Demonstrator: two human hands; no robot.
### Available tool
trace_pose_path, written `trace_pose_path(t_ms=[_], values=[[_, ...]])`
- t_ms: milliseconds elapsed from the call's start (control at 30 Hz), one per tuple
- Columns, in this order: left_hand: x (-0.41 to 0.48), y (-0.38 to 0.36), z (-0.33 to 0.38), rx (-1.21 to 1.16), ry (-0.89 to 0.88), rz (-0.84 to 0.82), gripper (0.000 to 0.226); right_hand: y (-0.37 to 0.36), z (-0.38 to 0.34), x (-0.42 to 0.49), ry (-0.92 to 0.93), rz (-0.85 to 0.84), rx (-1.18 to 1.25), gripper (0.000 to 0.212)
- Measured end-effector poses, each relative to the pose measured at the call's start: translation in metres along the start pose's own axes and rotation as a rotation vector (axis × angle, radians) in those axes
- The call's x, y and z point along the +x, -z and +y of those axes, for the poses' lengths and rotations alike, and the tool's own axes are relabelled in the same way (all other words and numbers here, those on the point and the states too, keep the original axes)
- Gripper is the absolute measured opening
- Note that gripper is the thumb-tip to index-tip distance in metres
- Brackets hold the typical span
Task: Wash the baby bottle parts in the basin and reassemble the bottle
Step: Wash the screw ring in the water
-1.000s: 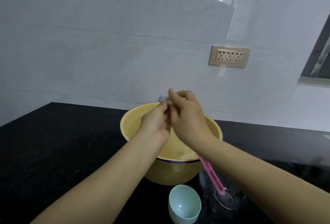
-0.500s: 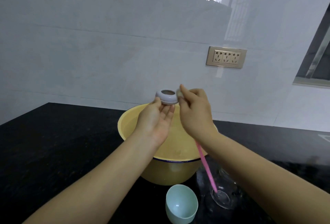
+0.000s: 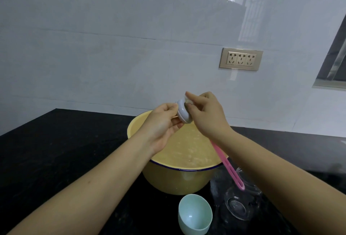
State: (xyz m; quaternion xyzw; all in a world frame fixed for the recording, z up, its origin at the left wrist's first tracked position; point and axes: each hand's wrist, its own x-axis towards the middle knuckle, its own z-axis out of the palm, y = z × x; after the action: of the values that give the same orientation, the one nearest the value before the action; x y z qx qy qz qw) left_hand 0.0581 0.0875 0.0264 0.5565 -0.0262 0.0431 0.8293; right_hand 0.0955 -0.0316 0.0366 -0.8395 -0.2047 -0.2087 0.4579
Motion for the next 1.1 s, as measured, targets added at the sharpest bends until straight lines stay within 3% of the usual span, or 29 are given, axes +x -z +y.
trace_pose_path(t_ms=[333, 600, 700, 867, 1100], values=[[0.008, 0.002, -0.007, -0.121, -0.009, 0.094, 0.021, -0.002, 0.000, -0.020, 0.194, -0.058, -0.091, 0.035], [0.002, 0.002, 0.000, -0.083, -0.050, 0.154, 0.021, -0.001, 0.019, -0.015, 0.066, 0.010, -0.220, 0.030], [0.001, 0.009, 0.008, -0.041, -0.036, 0.154, 0.021, 0.005, 0.030, -0.005, -0.119, -0.113, -0.266, 0.032], [-0.001, 0.018, 0.014, 0.035, 0.032, 0.171, 0.019, 0.008, 0.037, 0.004, -0.281, -0.304, -0.124, 0.042], [-0.007, 0.024, 0.012, 0.143, 0.140, 0.154, 0.019, 0.016, 0.022, 0.008, -0.222, -0.542, -0.325, 0.065]])
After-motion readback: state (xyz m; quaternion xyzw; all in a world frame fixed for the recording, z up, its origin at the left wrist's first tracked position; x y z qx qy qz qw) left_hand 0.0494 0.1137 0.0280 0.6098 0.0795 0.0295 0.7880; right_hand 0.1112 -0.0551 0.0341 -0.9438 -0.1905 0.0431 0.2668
